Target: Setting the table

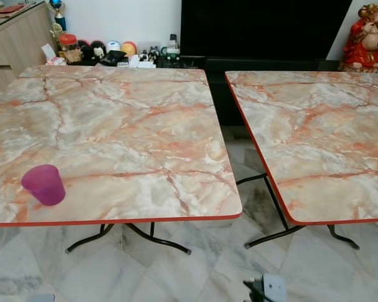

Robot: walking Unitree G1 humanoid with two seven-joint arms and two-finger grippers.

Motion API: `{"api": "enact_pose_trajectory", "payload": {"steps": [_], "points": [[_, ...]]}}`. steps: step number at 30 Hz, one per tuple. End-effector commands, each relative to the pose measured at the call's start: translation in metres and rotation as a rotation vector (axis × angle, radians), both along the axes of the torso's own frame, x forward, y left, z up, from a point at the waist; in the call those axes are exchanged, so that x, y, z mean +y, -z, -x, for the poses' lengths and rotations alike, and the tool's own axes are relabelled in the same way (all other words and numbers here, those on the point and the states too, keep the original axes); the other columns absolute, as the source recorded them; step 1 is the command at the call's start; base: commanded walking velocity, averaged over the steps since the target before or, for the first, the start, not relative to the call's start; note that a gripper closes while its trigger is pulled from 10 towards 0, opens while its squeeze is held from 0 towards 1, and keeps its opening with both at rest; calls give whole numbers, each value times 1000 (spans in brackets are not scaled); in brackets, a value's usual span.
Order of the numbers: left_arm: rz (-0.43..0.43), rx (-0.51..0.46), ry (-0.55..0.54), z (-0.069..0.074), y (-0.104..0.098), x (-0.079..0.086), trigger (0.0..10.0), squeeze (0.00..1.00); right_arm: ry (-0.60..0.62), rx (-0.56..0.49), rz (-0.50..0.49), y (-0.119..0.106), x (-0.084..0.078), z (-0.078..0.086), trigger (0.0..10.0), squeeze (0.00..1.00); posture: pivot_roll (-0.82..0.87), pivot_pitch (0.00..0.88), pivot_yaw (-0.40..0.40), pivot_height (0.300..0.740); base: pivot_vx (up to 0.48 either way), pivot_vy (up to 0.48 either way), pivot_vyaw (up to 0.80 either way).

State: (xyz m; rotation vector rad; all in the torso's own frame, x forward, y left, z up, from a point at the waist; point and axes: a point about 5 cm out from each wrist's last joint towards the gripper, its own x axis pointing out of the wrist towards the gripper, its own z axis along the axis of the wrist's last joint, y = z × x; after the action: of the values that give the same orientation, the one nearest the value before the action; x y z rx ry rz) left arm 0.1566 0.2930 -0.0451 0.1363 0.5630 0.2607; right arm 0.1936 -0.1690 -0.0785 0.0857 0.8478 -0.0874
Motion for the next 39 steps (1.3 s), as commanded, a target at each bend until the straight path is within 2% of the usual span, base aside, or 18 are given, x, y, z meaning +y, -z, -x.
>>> {"api": "enact_pose_trajectory", "payload": {"steps": [1, 3, 5, 7, 9, 12, 13, 17, 21, 25, 33, 39], "points": [[-2, -66, 48, -2, -6, -7, 10000, 0, 53, -3, 1, -1, -7, -1, 10000, 0, 146, 110, -23, 740, 0, 0, 0], [-1, -136, 78, -7, -14, -16, 10000, 0, 73, 4, 10, -1, -11, 0, 10000, 0, 145, 110, -23, 740, 0, 0, 0], [1, -153, 93, -9, -16, -20, 10000, 0, 76, 12, 16, 0, -13, 0, 10000, 0, 145, 110, -23, 740, 0, 0, 0], [3, -190, 123, -18, -22, -29, 10000, 0, 64, 21, 20, 0, -13, 1, 10000, 0, 148, 108, -24, 740, 0, 0, 0], [4, -258, 154, -33, -38, -36, 10000, 0, 36, 42, 32, 2, -13, 4, 10000, 0, 144, 107, -23, 740, 0, 0, 0], [12, -303, 168, -38, -53, -40, 10000, 0, 46, 48, 26, 3, -14, 7, 10000, 0, 143, 102, -18, 740, 0, 0, 0], [13, -316, 191, -36, -60, -44, 10000, 0, 50, 52, 24, 4, -14, 8, 10000, 0, 141, 101, -16, 740, 0, 0, 0], [9, -309, 227, -22, -66, -47, 10000, 0, 45, 73, 31, 7, -17, 16, 10000, 0, 150, 98, -17, 740, 0, 0, 0], [11, -301, 213, -22, -70, -47, 10000, 0, 33, 92, 27, 10, -17, 20, 10000, 0, 153, 94, -21, 740, 0, 0, 0], [25, -285, 229, -21, -75, -54, 10000, 0, 35, 91, 26, 10, -18, 22, 10000, 0, 145, 86, -19, 740, 0, 0, 750], [28, -280, 234, -24, -75, -56, 10000, 0, 41, 99, 20, 11, -18, 25, 10000, 0, 151, 80, -21, 740, 0, 0, 754], [33, -278, 244, -25, -76, -57, 10000, 0, 63, 110, 9, 12, -18, 26, 10000, 0, 152, 87, -19, 740, 0, 0, 0]]}}
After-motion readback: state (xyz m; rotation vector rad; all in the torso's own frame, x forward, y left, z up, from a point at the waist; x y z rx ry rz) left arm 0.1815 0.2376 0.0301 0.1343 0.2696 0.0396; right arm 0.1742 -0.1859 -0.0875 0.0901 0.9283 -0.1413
